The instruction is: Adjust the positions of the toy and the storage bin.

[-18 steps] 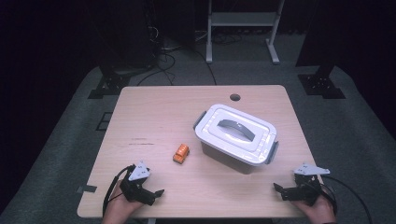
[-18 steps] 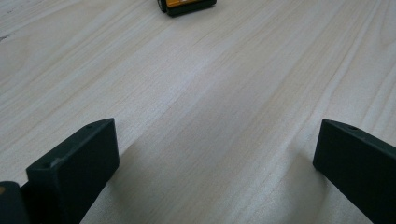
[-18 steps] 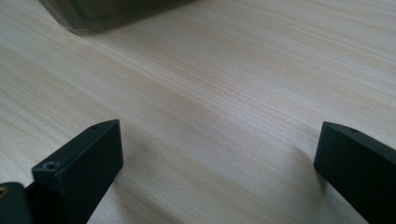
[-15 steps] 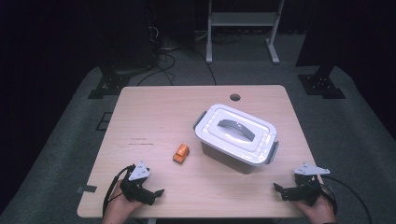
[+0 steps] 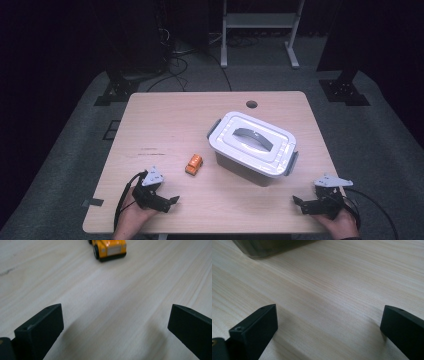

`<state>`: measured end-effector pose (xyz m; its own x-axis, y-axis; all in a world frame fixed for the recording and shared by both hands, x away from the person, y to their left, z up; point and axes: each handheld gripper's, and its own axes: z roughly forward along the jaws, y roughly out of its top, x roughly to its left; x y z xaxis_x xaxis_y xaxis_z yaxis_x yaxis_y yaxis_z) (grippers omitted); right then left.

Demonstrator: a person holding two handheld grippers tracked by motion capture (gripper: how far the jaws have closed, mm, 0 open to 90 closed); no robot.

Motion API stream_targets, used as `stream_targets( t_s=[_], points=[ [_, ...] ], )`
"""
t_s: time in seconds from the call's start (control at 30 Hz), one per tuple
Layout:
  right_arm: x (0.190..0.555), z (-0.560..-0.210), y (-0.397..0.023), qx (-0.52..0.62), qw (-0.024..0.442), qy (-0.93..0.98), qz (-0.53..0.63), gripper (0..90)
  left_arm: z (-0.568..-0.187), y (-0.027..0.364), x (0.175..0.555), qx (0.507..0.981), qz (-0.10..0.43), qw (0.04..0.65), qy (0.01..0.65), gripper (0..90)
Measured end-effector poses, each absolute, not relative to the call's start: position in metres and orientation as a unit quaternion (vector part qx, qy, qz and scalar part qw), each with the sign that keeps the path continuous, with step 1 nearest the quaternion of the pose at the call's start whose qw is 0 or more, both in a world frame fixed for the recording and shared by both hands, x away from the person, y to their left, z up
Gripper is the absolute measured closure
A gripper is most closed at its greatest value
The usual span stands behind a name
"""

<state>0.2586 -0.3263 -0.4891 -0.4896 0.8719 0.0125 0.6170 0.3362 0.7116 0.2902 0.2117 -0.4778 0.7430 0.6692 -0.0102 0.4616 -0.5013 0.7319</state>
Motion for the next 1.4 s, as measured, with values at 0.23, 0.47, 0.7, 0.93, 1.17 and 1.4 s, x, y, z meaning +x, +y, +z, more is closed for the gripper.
stream_targets(
  t_s=[0.23, 0.47, 0.7, 0.93, 1.17, 1.4],
  points=[
    [0.259, -0.489, -0.326, 0.469, 0.19, 0.795, 0.335, 0.2, -0.471, 0.202, 0.299, 0.85, 0.141, 0.385, 0.329, 0.0],
    [0.258, -0.489, -0.326, 0.469, 0.19, 0.795, 0.336, 0.2, -0.467, 0.193, 0.313, 0.845, 0.143, 0.396, 0.329, 0.0],
    [0.259, -0.489, -0.326, 0.469, 0.19, 0.795, 0.335, 0.2, -0.467, 0.178, 0.332, 0.843, 0.141, 0.405, 0.326, 0.0],
    [0.259, -0.489, -0.326, 0.469, 0.19, 0.795, 0.335, 0.2, -0.468, 0.167, 0.345, 0.842, 0.138, 0.408, 0.326, 0.0],
    [0.259, -0.489, -0.326, 0.469, 0.19, 0.795, 0.335, 0.2, -0.471, 0.154, 0.357, 0.838, 0.144, 0.415, 0.324, 0.0],
    [0.259, -0.489, -0.326, 0.469, 0.19, 0.795, 0.335, 0.2, -0.48, 0.144, 0.372, 0.847, 0.146, 0.394, 0.326, 0.0]
  ],
)
